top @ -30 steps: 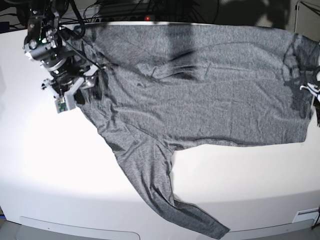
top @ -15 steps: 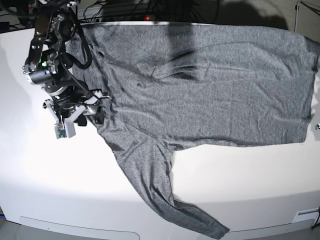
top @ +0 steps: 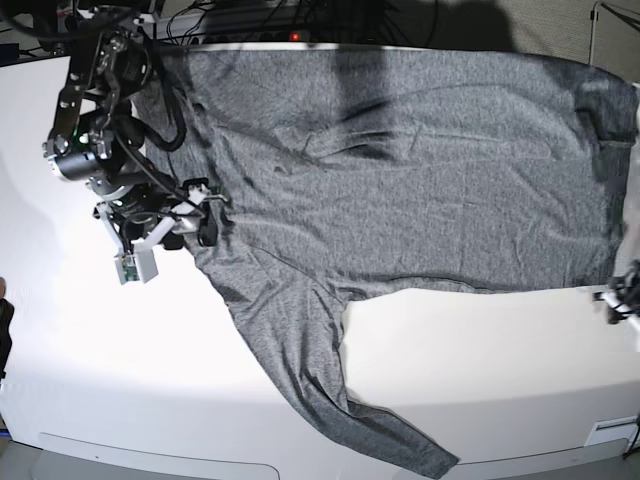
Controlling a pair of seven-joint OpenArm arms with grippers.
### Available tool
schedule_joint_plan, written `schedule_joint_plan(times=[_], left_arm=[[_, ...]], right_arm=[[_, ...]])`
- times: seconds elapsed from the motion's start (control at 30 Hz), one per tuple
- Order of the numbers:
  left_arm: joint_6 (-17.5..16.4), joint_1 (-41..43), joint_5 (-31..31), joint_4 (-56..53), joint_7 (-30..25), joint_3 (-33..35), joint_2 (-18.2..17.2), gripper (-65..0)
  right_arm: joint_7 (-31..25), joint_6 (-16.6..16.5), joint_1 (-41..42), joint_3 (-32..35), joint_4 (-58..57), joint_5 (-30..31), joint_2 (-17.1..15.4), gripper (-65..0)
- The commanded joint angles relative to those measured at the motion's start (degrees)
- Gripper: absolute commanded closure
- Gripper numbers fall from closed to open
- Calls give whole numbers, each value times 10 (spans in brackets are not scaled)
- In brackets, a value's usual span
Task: Fold the T-shirt properly
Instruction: 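Release the shirt edge and move both grippers to the shirt's side edges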
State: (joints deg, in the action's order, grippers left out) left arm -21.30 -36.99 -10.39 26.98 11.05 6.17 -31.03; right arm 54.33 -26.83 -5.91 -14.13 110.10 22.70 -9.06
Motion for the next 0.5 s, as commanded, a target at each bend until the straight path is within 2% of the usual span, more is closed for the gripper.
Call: schedule_joint_plan(times=[0.0,0.17,0.3,0.47], left_arm=[[2,-21,10,-7,-21,16,-4,-241],[3,-34,33,-56,-56,86,17,-262],[5,-49,33,-82,-57,93,10,-265],[5,-52,-28,-90,-55,93,-13,-265]], right_arm=[[-4,-2,7,-1,11,5,-3,-280],[36,-4,7,-1,11,5,-3,-281],[52,-14,7,-1,11,5,-3,-280],[57,-18,7,-1,11,5,-3,-281]])
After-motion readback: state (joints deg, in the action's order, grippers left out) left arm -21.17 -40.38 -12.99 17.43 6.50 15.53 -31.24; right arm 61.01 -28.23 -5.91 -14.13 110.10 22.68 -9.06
